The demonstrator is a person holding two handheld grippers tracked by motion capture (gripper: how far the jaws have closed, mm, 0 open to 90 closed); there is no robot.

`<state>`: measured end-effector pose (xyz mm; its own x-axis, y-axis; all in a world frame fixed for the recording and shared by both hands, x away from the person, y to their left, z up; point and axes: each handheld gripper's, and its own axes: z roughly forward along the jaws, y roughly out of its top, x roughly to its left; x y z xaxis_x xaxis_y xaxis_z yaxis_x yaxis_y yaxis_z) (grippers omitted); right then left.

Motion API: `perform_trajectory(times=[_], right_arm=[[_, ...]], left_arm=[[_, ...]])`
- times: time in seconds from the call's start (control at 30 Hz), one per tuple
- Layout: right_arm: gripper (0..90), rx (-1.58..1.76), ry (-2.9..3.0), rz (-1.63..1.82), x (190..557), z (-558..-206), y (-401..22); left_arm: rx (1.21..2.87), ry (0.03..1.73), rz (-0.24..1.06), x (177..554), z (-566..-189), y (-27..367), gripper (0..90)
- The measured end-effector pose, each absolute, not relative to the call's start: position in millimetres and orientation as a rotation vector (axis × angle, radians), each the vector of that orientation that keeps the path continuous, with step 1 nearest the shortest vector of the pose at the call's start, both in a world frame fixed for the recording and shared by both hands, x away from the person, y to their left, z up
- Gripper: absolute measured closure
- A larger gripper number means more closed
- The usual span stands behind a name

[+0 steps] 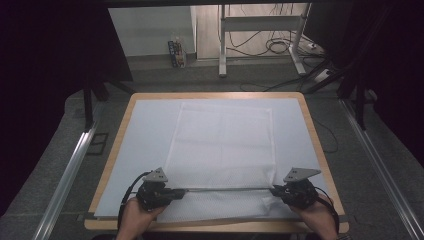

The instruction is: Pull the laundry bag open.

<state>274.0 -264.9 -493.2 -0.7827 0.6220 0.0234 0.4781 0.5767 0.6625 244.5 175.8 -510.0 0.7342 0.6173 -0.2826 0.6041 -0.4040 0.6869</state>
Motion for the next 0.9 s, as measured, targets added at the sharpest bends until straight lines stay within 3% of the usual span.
perform_trajectory(times=[0.9], right_arm=[[82.3, 0.922, 2.598, 0.992, 275, -494, -266]], left_arm=[[2.092, 1.004, 0.059, 235, -512, 205, 87.2]])
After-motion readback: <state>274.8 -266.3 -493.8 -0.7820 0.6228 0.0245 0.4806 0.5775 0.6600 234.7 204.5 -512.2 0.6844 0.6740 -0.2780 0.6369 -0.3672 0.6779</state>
